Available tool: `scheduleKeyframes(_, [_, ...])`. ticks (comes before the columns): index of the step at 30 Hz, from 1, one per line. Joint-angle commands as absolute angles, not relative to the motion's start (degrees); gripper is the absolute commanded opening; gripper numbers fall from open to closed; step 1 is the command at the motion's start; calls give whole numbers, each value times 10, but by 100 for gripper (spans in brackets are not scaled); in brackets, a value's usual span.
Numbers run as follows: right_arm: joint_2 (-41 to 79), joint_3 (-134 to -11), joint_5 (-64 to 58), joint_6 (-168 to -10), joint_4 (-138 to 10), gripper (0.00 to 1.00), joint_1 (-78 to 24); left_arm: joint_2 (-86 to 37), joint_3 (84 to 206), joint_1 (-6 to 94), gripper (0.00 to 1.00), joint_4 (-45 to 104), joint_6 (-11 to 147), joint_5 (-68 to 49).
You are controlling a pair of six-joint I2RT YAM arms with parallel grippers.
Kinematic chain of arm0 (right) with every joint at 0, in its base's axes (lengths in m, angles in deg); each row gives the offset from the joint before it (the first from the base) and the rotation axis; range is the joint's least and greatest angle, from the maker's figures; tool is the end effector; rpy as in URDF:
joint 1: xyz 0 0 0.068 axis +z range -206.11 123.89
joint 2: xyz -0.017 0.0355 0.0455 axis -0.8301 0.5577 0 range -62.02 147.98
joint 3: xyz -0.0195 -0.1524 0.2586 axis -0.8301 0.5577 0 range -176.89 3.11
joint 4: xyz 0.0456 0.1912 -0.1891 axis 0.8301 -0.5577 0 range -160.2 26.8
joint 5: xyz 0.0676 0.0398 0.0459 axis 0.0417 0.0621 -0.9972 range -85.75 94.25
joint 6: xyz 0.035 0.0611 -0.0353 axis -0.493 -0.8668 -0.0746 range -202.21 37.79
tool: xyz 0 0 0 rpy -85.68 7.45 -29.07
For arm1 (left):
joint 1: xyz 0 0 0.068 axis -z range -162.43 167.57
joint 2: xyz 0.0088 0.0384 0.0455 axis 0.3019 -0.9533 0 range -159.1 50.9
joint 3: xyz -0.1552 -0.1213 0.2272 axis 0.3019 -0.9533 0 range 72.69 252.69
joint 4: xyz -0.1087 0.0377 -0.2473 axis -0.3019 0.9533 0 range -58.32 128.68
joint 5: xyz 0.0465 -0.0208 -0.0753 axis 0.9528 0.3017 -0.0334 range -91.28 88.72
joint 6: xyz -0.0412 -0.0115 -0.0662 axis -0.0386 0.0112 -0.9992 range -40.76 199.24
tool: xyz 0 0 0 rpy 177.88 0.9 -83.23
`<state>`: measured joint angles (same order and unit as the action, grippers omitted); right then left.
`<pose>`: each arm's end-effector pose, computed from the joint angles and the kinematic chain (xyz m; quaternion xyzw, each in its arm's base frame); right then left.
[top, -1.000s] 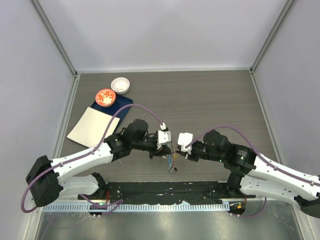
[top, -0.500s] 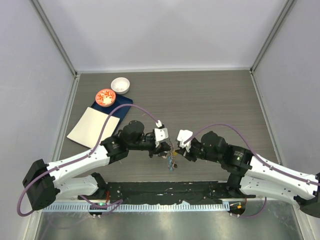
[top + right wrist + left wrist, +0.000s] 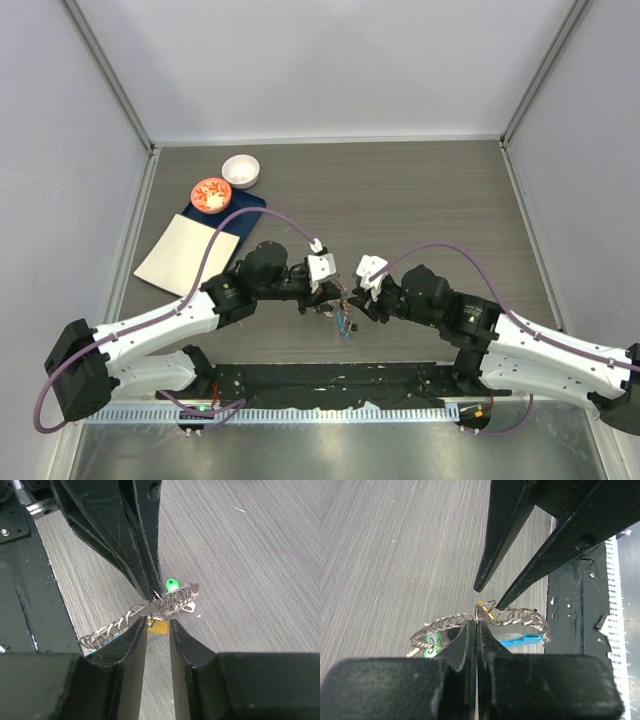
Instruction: Put the keys on the keyring
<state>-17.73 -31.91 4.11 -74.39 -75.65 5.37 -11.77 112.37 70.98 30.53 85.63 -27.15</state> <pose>0.0979 0.1804 0.2835 -0.4711 0.6805 0.2542 0.5004 0.1378 -0.2350 0.2783 0.5112 0.6373 -0.3878 0.4268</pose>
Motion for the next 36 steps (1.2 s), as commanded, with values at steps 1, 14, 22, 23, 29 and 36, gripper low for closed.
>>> scheduleKeyframes(1, [-173,-315,62,-761,-718,30,57,-97,1122,711,0,243,852,-267])
scheduleKeyframes(14, [-182,-309,58,-752,-707,1,57,-83,1110,711,0,198,831,-267])
scheduleKeyframes(22, [-186,-296,25,-758,-667,1,57,-85,1071,712,0,57,756,-221])
scheduleKeyframes(23, [-185,-292,19,-761,-658,1,57,-88,1064,712,0,13,749,-215])
scheduleKeyframes(29, [-178,-297,21,-753,-636,1,57,-102,1011,719,0,-110,726,-184])
scheduleKeyframes(36, [-183,-346,90,-707,-725,1,57,-86,976,719,30,-142,733,-163])
